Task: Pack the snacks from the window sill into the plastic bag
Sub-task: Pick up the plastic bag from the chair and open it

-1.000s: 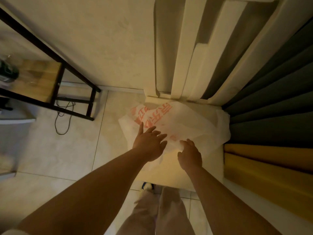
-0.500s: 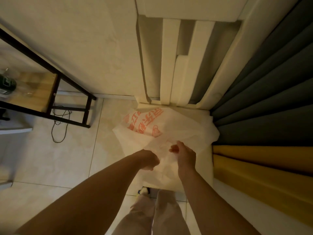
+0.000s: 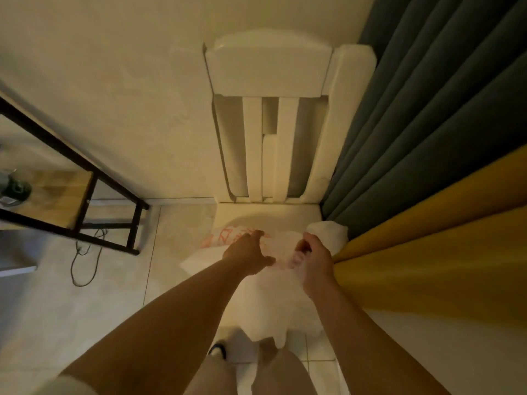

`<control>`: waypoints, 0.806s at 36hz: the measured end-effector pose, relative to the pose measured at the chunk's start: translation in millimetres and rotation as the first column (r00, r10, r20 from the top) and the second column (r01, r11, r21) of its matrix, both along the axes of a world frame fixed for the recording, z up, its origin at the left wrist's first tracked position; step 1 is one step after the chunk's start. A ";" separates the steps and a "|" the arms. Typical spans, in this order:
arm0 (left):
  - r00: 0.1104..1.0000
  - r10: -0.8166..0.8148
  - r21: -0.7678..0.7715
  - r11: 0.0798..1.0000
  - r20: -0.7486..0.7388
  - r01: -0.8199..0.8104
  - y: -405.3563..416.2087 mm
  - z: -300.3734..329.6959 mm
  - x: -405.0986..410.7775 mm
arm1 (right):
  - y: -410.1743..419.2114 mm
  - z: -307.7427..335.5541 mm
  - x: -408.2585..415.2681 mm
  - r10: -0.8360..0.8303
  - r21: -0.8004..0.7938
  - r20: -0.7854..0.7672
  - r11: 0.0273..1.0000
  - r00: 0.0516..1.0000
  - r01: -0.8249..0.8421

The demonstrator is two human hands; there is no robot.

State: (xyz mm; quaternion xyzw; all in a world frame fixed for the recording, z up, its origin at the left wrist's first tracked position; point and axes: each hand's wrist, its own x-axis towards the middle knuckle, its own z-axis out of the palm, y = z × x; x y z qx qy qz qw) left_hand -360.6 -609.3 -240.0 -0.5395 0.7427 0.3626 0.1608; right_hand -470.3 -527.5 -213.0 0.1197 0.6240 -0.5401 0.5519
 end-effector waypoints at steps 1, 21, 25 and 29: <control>0.999 -0.033 0.034 0.999 0.009 0.033 6.1 1.3 -1.5 | 4.3 6.2 1.8 -0.048 -0.008 0.033 0.999 0.998 0.048; 0.912 -0.226 -0.123 0.951 0.343 0.282 13.0 11.2 194.0 | 156.4 5.4 84.8 0.900 0.919 -0.320 0.371 0.296 -0.135; 0.793 -0.604 -0.404 0.706 0.085 0.581 45.4 32.9 146.9 | 168.5 18.2 109.3 0.868 0.879 -0.407 0.457 0.286 -0.135; 0.469 -0.874 -0.554 0.329 0.130 0.765 99.4 62.2 97.2 | 185.7 40.9 134.4 0.798 0.790 -0.545 0.591 0.257 -0.161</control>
